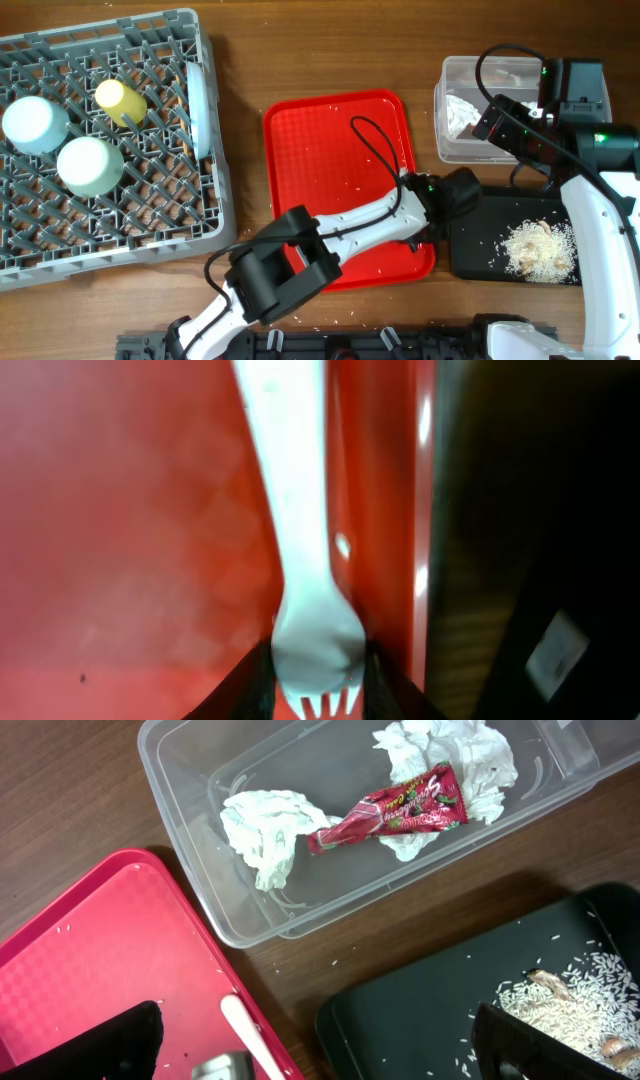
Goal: Sort waste into correct bins and load items into the dishwasher rack
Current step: 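Lift the fork and move it toward the rack, then insert the fork into the rack and open the left gripper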
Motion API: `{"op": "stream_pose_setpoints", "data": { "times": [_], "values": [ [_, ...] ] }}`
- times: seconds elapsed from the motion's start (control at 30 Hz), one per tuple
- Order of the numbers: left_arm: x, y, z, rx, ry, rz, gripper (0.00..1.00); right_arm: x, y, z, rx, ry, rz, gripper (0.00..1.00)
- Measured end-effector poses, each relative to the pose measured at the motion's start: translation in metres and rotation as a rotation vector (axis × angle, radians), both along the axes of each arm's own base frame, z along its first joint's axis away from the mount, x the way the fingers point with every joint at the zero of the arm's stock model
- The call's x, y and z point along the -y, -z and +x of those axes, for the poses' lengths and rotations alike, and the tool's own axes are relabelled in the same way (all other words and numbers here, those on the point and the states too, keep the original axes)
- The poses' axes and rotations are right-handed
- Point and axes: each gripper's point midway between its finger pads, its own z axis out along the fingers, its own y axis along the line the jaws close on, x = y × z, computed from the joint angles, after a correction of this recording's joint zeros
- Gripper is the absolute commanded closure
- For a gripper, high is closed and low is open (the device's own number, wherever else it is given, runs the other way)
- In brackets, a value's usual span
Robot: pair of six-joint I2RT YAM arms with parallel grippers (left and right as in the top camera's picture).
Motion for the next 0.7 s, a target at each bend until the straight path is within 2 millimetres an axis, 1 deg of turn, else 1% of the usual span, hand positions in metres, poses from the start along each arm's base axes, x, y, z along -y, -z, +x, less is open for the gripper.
{"op": "stream_pose_setpoints", "data": {
  "times": [0.03,0.07,0.2,0.23,0.4,0.47,0.5,0.53,0.57,0.6,0.63,0.7],
  "values": [
    [0.000,0.000,0.004,0.004,-0.009,-0.005,0.88,0.000,0.000,0.000,0.000,0.000,0.000,0.00],
    [0.000,0.000,0.007,0.010,-0.013,-0.009,0.89,0.000,0.000,0.000,0.000,0.000,0.000,0.01],
    [-0.002,0.001,0.008,0.006,-0.023,-0.002,0.92,0.000,0.000,0.000,0.000,0.000,0.000,0.00],
    [-0.003,0.001,0.008,0.006,-0.024,-0.001,0.96,0.000,0.000,0.000,0.000,0.000,0.000,0.00],
    [-0.004,0.002,0.008,0.004,-0.024,0.004,0.96,0.000,0.000,0.000,0.000,0.000,0.000,0.00],
    [-0.012,0.002,0.005,-0.008,-0.026,0.038,0.96,0.000,0.000,0.000,0.000,0.000,0.000,0.00],
    [-0.019,0.001,0.003,-0.015,-0.028,0.064,0.96,0.000,0.000,0.000,0.000,0.000,0.000,0.00],
    [-0.031,-0.001,0.002,-0.023,-0.024,0.104,0.96,0.000,0.000,0.000,0.000,0.000,0.000,0.00],
    [-0.046,-0.006,0.004,-0.029,-0.016,0.142,0.96,0.000,0.000,0.000,0.000,0.000,0.000,0.00],
    [-0.053,-0.013,0.009,-0.027,-0.010,0.149,0.96,0.000,0.000,0.000,0.000,0.000,0.000,0.01],
    [-0.070,-0.030,0.015,-0.028,-0.004,0.167,0.96,0.000,0.000,0.000,0.000,0.000,0.000,0.00],
    [-0.096,-0.074,0.033,0.011,0.013,0.139,0.96,0.000,0.000,0.000,0.000,0.000,0.000,0.00]
  ]
}}
